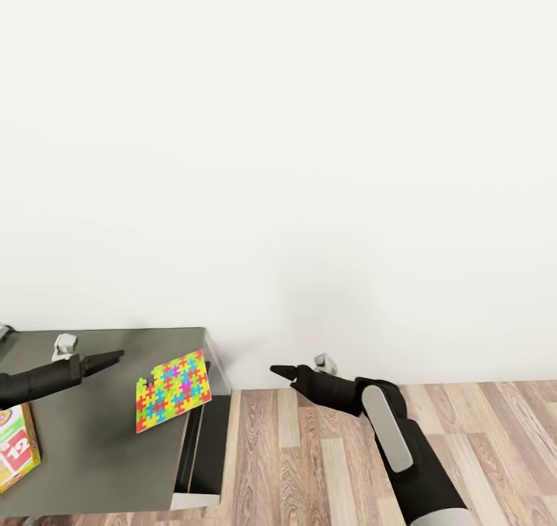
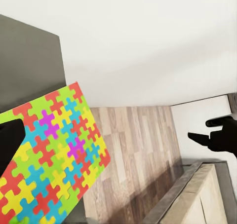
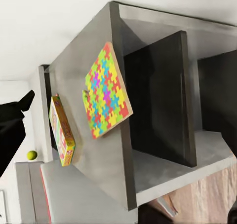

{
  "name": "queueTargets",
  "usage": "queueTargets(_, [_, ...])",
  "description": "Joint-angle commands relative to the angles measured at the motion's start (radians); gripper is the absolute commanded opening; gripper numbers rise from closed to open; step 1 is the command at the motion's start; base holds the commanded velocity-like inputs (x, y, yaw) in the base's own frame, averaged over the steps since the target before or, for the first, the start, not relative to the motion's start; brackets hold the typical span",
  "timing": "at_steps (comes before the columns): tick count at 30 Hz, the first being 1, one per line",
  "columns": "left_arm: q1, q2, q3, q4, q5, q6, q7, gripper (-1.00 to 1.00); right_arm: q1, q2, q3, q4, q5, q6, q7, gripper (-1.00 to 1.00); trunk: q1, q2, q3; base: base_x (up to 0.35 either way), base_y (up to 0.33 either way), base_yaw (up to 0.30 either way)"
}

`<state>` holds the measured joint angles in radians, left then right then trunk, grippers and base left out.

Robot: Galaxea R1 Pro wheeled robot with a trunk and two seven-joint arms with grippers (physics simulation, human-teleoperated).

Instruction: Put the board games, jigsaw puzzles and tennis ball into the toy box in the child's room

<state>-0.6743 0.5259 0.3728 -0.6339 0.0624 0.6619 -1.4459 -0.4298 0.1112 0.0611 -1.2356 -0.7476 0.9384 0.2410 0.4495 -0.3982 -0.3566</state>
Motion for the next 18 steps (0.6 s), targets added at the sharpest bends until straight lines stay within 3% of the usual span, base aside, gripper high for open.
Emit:
queueTargets(1, [-0.001,0.0,0.0,0.0,0.001,0.011,-0.004,1.0,-0.001,0.002,-0.001,-0.001,0.008,0.003,0.008,1.0,0.001,-0.002,-0.002,0.0,0.127,0.028])
queueTargets(8, [-0.001,0.0,0.001,0.0,0.002,0.011,-0.007,1.0,-0.001,0.006,0.001,-0.001,0.013,-0.007,0.005,1.0,0.001,-0.002,-0.002,0.0,0.175,0.008])
queueTargets(18, [-0.001,0.0,0.001,0.0,0.002,0.012,-0.007,1.0,-0.001,0.007,0.001,0.005,0.016,-0.029,0.003,1.0,0.001,-0.002,-0.002,0.0,0.03,0.001])
